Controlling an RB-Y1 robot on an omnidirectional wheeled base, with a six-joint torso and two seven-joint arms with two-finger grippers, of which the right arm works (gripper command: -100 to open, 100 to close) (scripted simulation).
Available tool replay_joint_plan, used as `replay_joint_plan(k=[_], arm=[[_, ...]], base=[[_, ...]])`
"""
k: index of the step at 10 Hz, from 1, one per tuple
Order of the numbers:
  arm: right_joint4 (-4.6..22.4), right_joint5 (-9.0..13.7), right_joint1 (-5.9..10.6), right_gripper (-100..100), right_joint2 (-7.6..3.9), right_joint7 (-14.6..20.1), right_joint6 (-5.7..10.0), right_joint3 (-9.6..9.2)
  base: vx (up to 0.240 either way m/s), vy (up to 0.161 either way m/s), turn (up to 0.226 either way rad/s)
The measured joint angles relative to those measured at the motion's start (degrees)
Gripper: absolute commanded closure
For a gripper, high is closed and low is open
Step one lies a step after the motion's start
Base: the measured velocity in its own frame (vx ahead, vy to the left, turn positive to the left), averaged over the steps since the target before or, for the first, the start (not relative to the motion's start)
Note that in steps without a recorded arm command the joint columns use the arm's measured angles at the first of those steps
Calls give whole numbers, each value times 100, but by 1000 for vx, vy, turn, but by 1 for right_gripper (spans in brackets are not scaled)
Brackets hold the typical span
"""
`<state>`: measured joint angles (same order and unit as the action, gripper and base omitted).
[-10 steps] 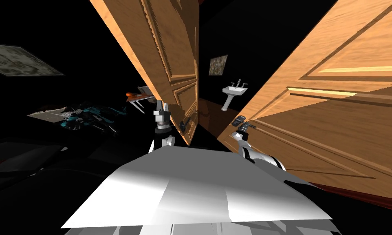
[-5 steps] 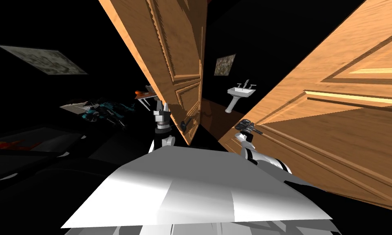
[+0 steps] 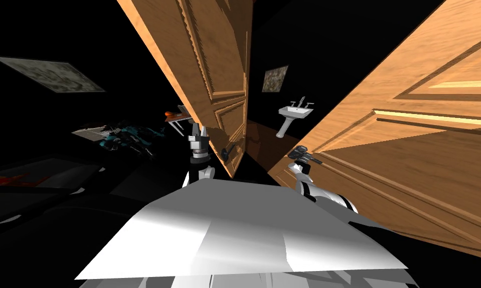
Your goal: Pull the door open
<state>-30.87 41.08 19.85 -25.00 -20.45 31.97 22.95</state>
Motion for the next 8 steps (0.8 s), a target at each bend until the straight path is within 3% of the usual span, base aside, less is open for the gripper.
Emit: replay_joint_plan(k=[3,4,5,8], arm=[[-241,-34,-44,100,51,-36,-79,-2],[-77,-74,27,100,24,39,-52,-79],[244,-183,175,100,-34,252,70,-256],[-257,-244,-43,100,141,189,-159,-268]], base=[[-154,32,25],[-195,12,40],[-186,27,48],[-155,1,23]])
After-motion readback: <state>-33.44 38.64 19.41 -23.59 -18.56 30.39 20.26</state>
